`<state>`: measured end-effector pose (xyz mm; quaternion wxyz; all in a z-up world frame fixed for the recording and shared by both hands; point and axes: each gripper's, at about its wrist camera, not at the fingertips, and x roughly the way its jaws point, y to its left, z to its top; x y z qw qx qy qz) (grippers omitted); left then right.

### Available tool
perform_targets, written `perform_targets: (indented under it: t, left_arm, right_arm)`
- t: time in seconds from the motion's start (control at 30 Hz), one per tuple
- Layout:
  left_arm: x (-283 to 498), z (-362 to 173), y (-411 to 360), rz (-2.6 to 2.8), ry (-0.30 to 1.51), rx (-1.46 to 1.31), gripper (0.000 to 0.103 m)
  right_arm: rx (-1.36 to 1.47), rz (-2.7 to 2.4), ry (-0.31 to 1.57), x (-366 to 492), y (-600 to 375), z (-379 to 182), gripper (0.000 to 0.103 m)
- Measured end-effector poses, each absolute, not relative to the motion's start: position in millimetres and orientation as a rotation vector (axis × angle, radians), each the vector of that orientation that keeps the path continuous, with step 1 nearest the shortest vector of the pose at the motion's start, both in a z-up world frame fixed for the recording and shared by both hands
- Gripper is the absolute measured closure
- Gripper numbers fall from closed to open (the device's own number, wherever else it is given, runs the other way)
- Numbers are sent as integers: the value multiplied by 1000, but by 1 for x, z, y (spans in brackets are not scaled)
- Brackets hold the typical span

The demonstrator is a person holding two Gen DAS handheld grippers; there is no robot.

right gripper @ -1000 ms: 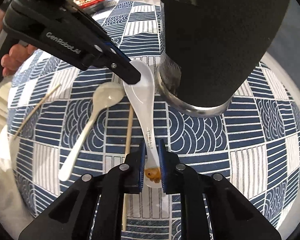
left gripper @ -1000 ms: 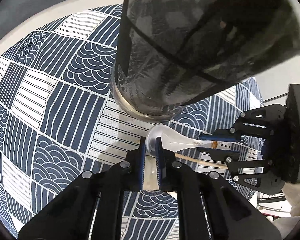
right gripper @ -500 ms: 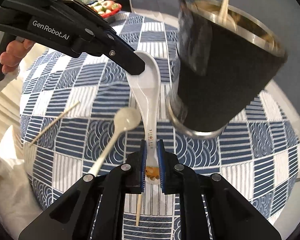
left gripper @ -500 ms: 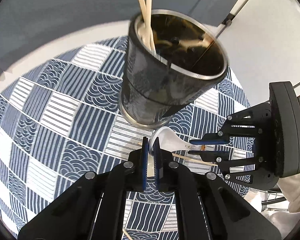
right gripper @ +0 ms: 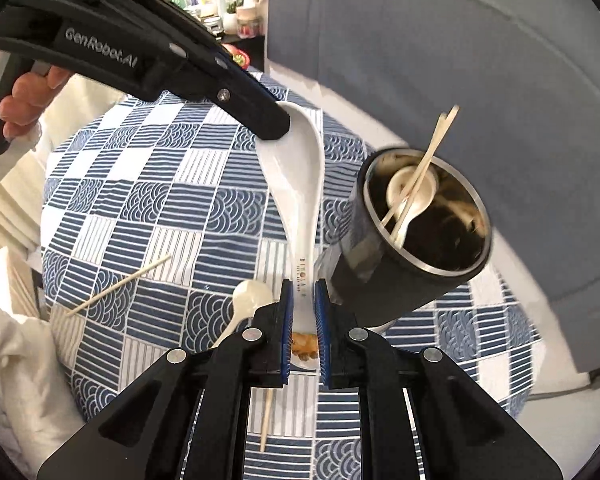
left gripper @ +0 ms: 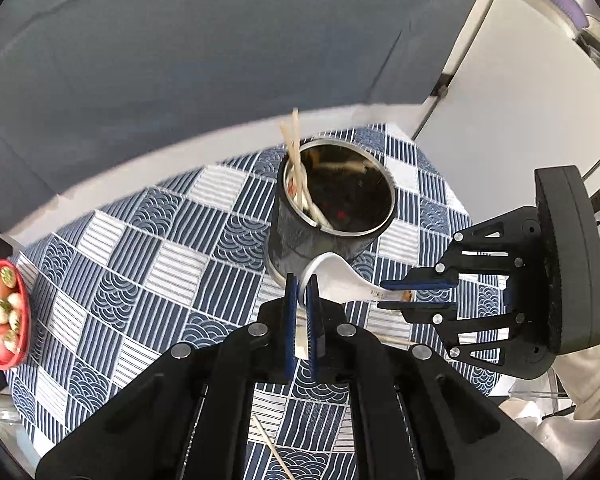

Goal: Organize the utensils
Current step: 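Lift the white spoon with both tools and lower it into the black cup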

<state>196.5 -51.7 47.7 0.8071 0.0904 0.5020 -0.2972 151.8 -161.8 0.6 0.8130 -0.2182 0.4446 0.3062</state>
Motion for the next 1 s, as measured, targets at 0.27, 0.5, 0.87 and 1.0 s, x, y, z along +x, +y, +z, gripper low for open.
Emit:
perform_targets:
  t: [0.27,0.5,0.87,1.0]
  left_arm:
    - [195,79,-51,-620,999,204,98]
    - [199,105,-53,-596,947,218,98]
    - [222,122,-64,-549,942,246,97]
    - [232,118,-70,-530,961,239,97]
  right_arm:
    - [-492,633,870,158,-163,34,93]
    - [-507,634,817,170,-165,53,93]
    - [-418,686,779,202,-176,58,93]
    - [-397,713,785,214,-182,52,93]
